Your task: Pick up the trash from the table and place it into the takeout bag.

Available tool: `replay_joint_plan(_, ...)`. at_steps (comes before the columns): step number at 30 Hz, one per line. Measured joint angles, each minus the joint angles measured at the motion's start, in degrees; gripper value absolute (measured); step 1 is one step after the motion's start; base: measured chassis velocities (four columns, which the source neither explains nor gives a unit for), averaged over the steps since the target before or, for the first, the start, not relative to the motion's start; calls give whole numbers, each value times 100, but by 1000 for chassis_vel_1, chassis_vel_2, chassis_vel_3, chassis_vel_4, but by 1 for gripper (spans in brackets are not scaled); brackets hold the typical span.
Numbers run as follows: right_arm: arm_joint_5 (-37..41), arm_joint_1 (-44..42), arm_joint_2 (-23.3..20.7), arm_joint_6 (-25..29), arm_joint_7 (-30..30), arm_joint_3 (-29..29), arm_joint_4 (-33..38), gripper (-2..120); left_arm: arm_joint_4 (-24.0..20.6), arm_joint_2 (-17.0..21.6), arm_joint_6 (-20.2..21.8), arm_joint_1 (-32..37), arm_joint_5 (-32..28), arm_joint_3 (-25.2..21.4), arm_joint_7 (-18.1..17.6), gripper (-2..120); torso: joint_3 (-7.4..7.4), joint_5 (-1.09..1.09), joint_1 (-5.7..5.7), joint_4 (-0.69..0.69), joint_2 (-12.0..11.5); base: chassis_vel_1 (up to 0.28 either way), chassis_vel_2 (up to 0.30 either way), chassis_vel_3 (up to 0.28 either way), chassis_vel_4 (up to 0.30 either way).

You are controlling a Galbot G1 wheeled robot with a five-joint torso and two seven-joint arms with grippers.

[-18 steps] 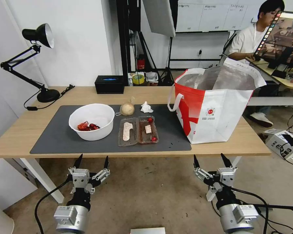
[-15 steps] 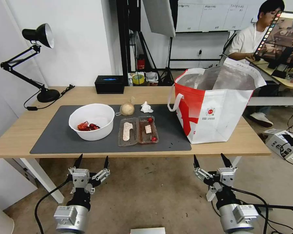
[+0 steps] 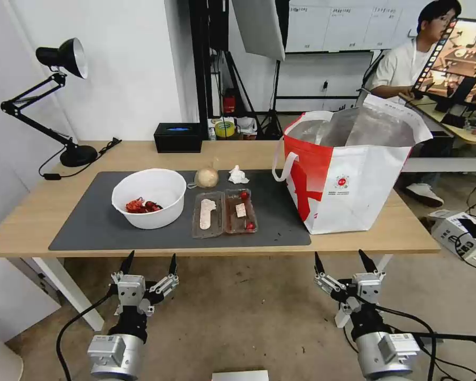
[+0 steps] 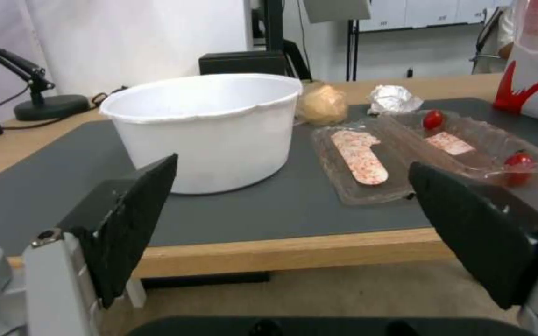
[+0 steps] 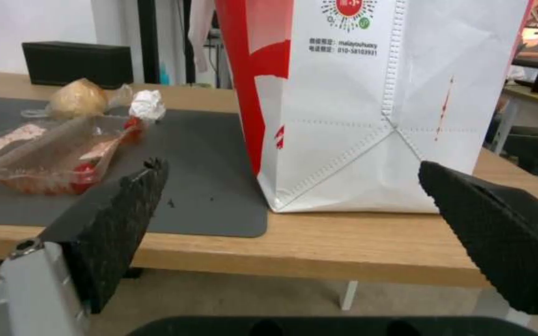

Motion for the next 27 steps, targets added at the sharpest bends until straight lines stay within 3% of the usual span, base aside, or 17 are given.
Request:
replay_joint_plan(10,167,97,-163,-150,3,12,-3,100,-31,38,175,-17,-193,-58,-69,100,0,-1,0,-1,0,0,0,0,0)
replay_joint_plan(17,1323,812,-1268,-1229,83,145,-34,100,-345,298,1357,-134,-1382,-446,-568,100,0,1,0,1,0,0,0,0,0)
replay_joint_plan(22,1751,1073,-1681,-1631,113,195,-43,100,-452,388,1774,-176,-1802,-581,-744,100,0,1,0,0,0,0,0,0,0)
replay_joint_plan(24,2214,1357,-2124,-2061,143,247,-57,100,-575,493,2243,-221,-2275,-735,-935,100,1,1,0,0,0,0,0,0,0)
replay_joint_plan(25,2214,1357,-2124,-2061,143,247,-57,100,-575,493,2243,-221,-2275,-735,-935,100,1,1,0,0,0,0,0,0,0)
replay_joint_plan(27,2831,1732,-2710,-2635,185,317,-71,100,-735,630,2872,-285,-2907,-940,-1197,100,1,1,0,0,0,0,0,0,0)
